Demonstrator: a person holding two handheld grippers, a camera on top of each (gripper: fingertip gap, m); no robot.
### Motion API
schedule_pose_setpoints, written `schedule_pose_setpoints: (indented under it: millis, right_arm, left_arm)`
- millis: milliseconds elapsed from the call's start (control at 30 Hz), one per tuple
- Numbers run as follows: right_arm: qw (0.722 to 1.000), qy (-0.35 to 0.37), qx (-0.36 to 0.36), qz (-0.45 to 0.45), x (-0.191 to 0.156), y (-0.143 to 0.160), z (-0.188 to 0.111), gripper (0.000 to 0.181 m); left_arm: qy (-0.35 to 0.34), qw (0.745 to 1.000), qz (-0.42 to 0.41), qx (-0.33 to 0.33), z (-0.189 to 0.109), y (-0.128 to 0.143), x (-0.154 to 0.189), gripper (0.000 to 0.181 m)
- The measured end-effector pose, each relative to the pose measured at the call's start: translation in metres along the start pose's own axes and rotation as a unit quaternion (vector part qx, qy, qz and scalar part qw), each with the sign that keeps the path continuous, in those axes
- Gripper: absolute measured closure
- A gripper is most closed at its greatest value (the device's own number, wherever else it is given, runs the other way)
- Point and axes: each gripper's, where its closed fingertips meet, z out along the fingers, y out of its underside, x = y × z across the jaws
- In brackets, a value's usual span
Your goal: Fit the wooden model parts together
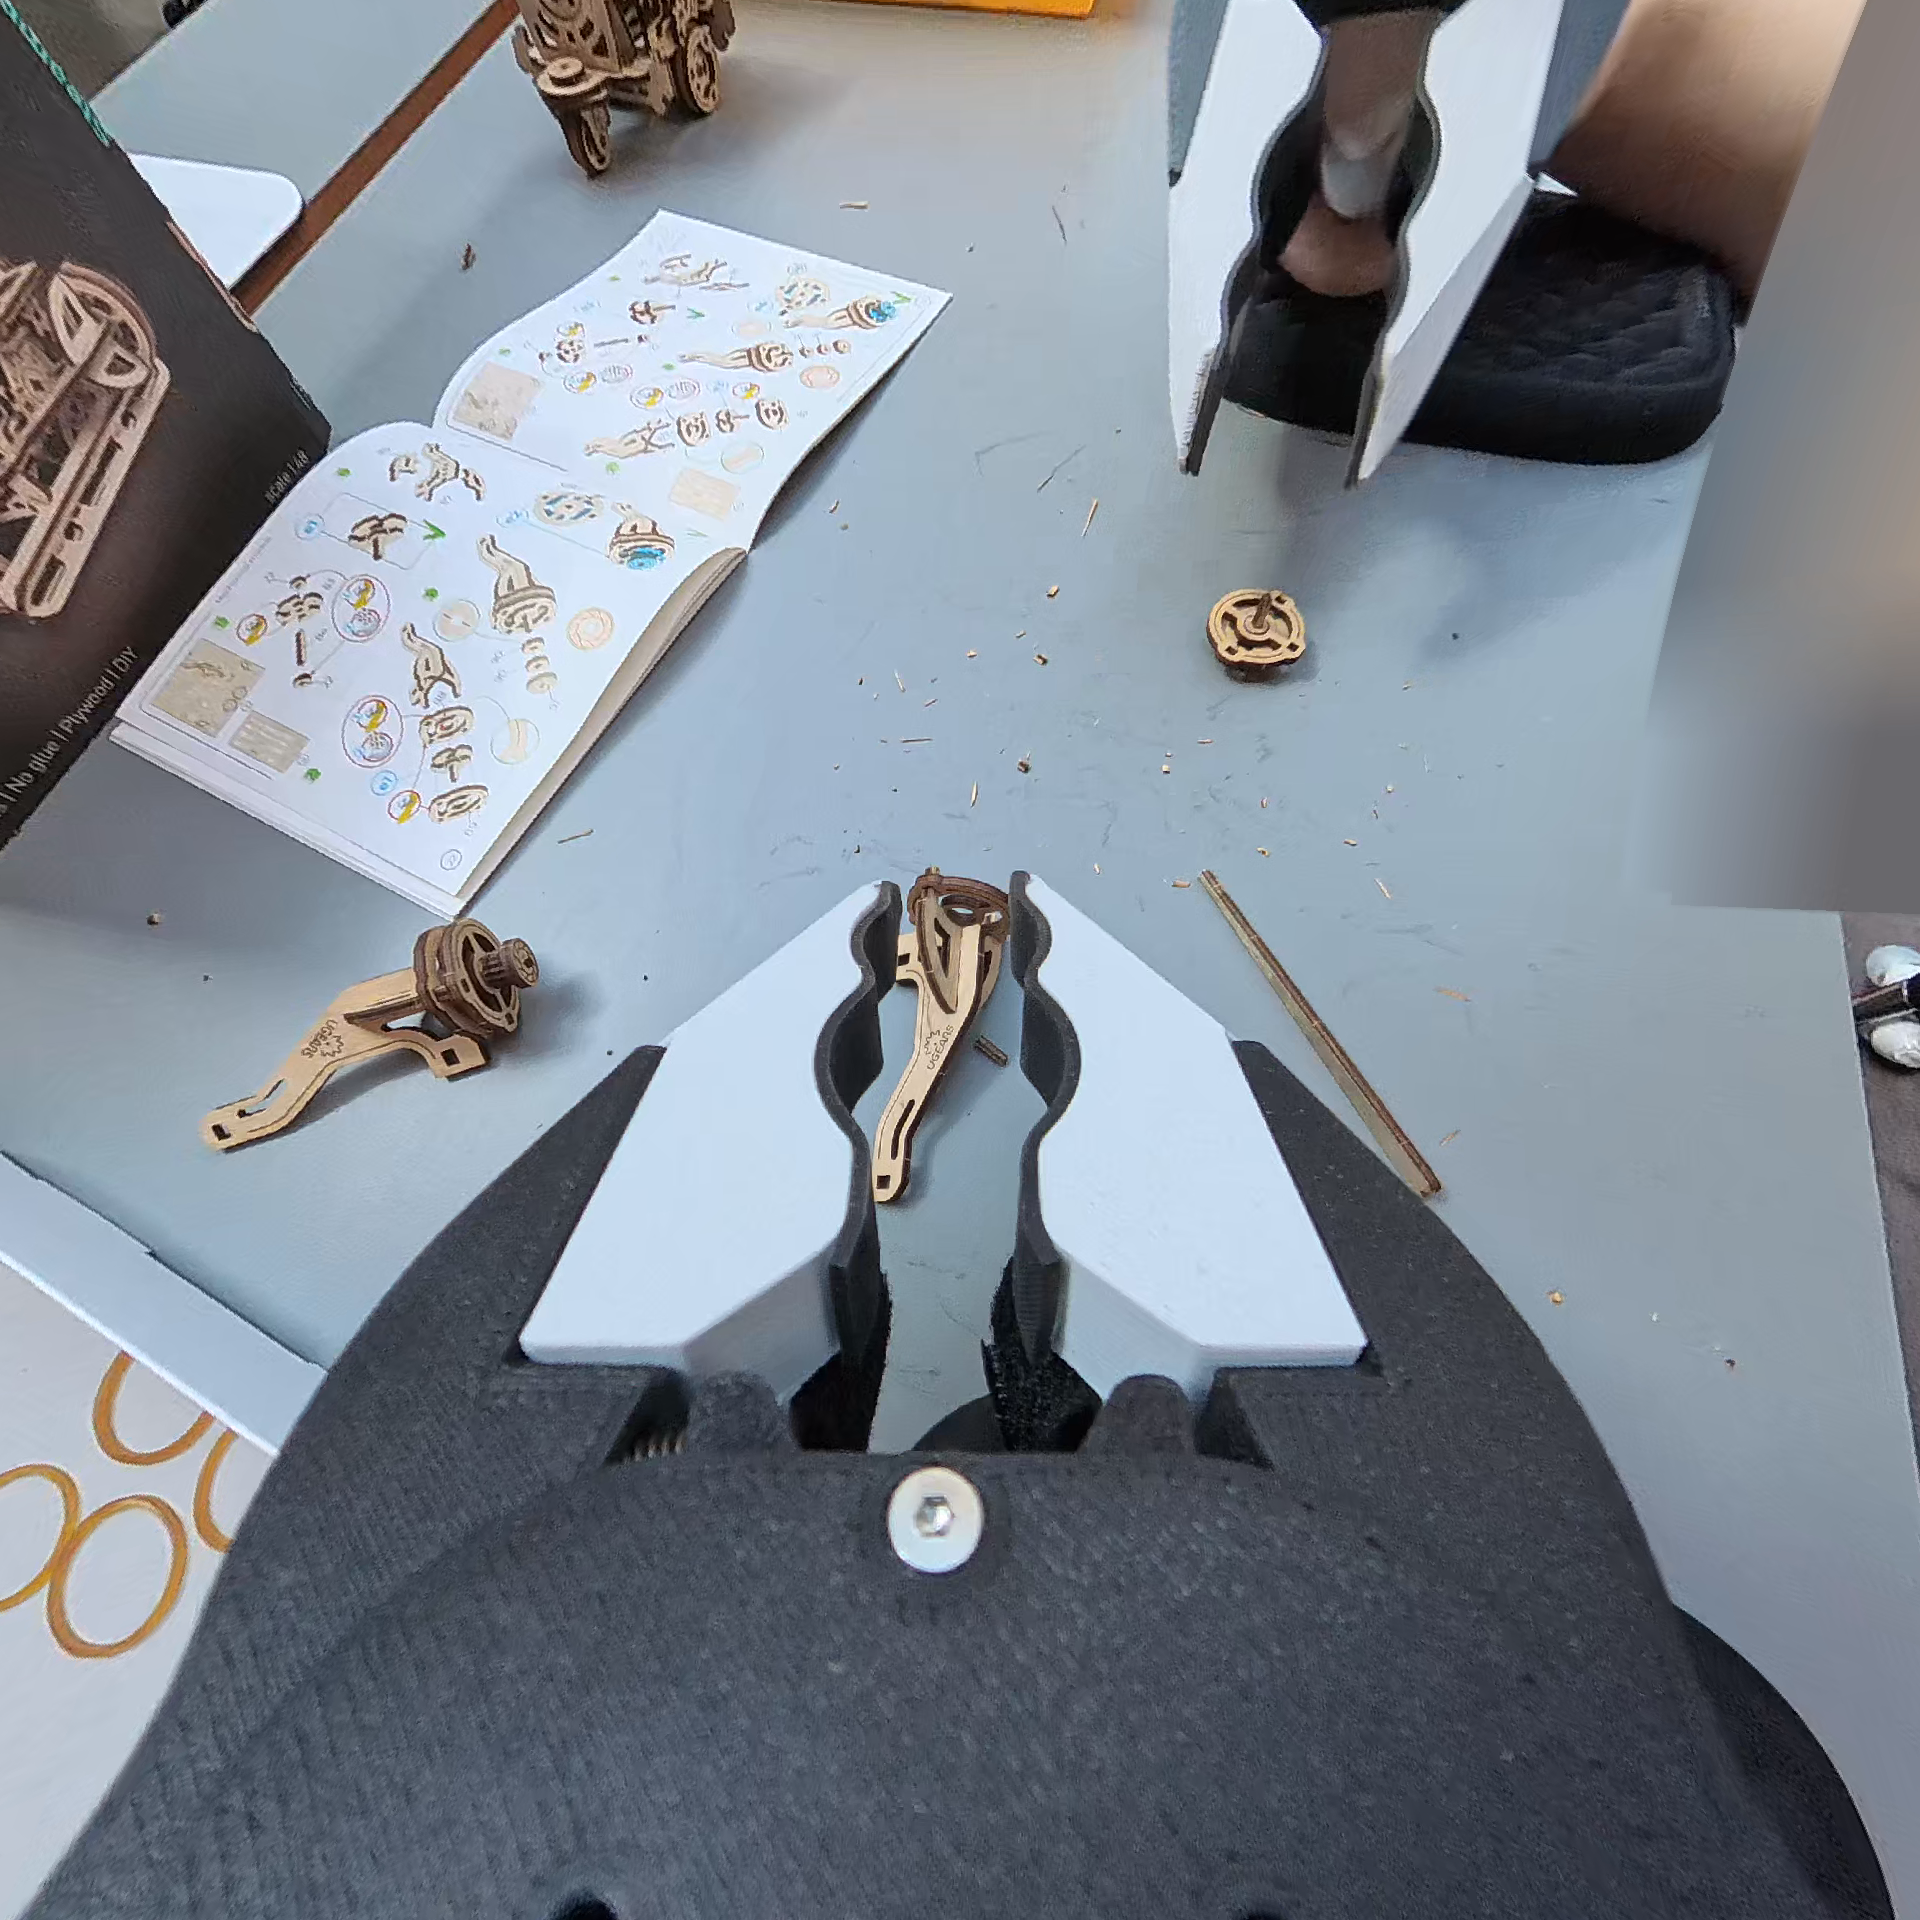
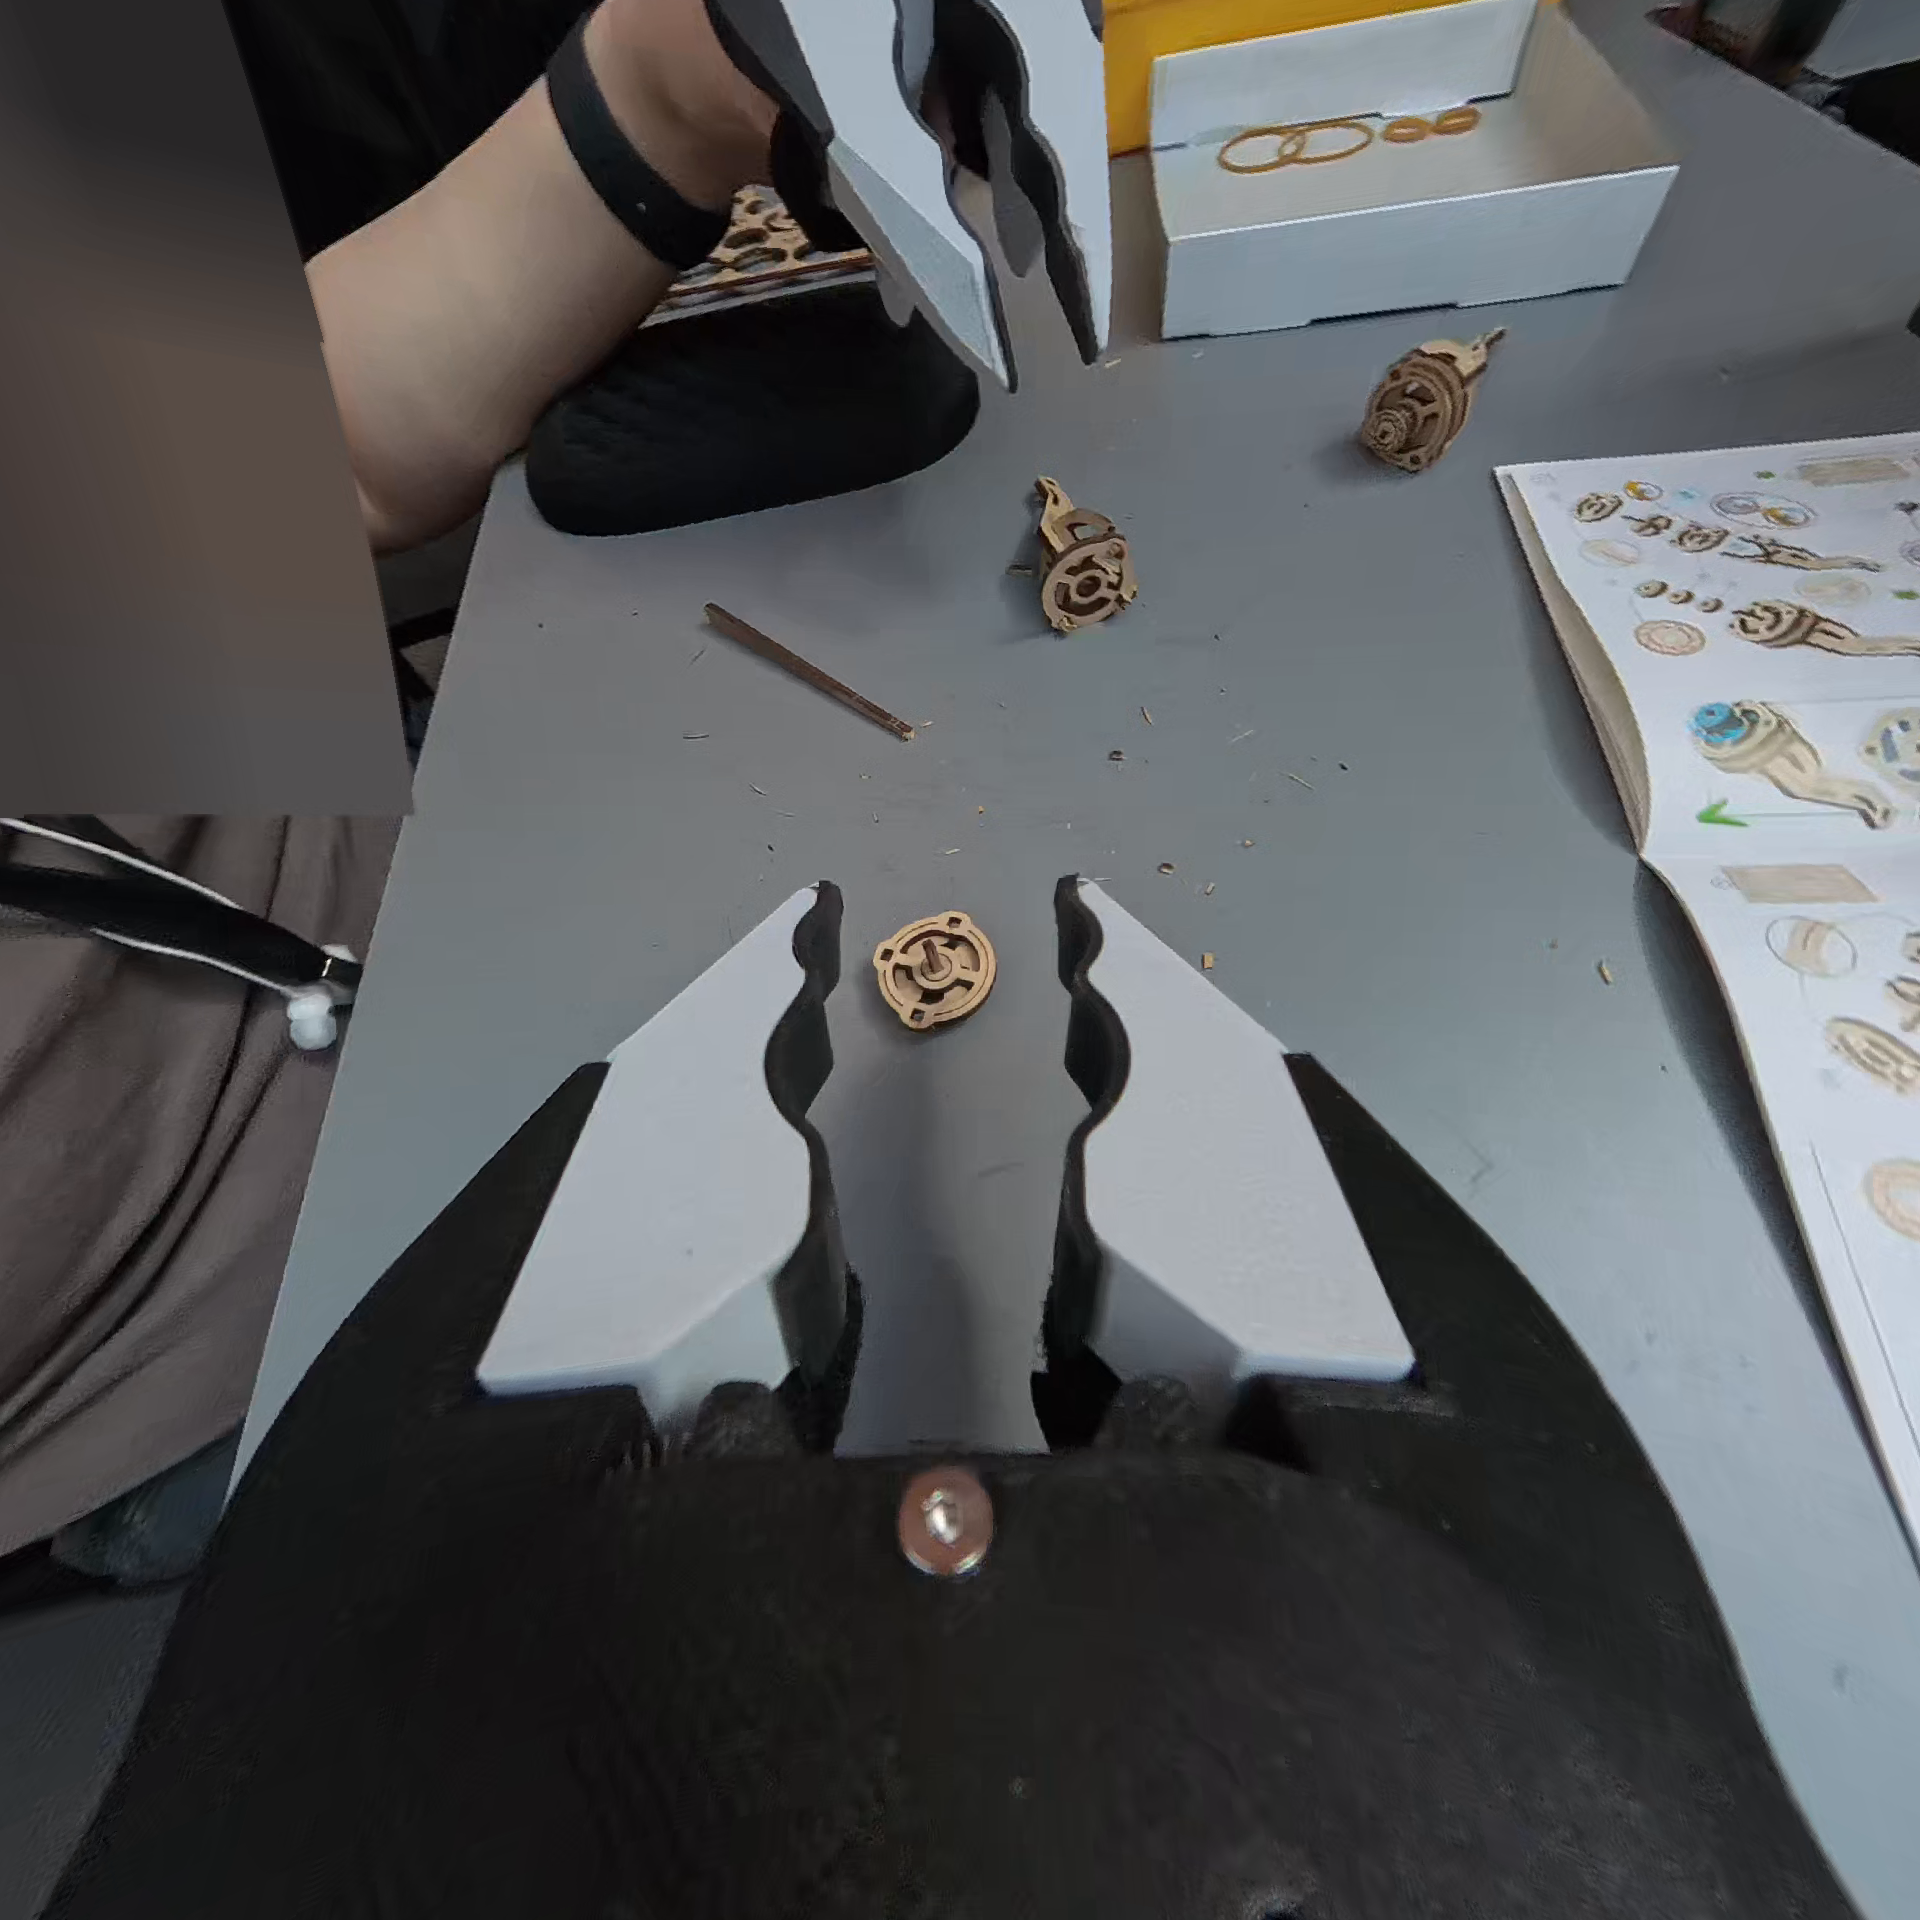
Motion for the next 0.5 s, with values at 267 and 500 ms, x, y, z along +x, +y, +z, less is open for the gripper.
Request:
schedule_pose_setpoints:
  millis: [267, 500]
  right_arm:
    - [0.979, 0.192, -0.073, -0.011, 0.0, 0.021, 0.009, 0.135]
    - [0.973, 0.189, -0.096, 0.096, -0.003, 0.027, 0.021, 0.129]
  left_arm:
    - [0.0, 1.0, 0.001, 0.011, 0.001, -0.006, 0.002, 0.163]
    - [-0.004, 1.0, 0.004, 0.011, 0.0, -0.006, 0.002, 0.164]
